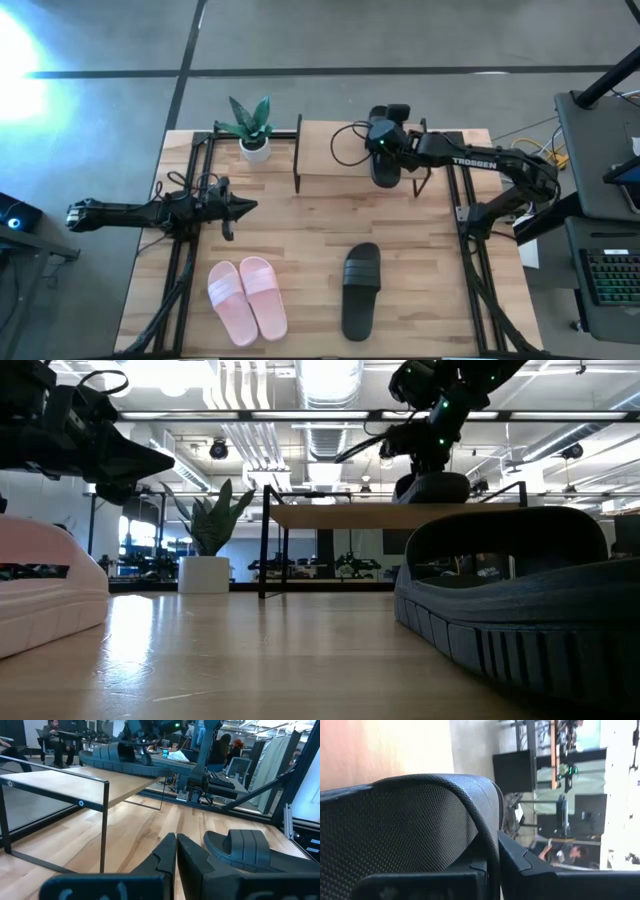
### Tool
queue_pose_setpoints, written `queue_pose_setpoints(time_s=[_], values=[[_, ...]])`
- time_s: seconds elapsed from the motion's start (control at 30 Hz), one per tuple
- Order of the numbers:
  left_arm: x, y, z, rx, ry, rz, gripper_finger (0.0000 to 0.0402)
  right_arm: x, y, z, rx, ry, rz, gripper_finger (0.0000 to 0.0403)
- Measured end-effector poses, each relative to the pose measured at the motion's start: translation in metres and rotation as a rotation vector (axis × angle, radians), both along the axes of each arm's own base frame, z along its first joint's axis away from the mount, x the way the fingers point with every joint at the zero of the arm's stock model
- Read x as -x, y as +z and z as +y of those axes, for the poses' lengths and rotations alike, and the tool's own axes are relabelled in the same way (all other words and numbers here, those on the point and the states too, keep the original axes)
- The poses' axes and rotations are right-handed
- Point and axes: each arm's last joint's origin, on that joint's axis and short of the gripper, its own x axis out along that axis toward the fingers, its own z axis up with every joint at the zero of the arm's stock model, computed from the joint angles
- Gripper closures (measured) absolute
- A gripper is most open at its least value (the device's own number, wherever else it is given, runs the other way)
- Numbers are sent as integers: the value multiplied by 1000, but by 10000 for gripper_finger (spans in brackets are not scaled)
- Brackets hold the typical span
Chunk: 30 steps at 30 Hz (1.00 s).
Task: Pick and place slides into the shelf
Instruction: Put the right black slipper on the shelf
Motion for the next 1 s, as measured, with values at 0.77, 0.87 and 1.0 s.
queue_pose_setpoints(time_s=[0.77,0.87,1.0], values=[[0,0,0,0,0,2,402,3,25,3,12,-17,-102,264],[0,0,0,0,0,-1,402,5,27,4,-10,-10,-71,261],[0,0,0,0,0,0,402,9,21,7,-80,-2,-32,256]])
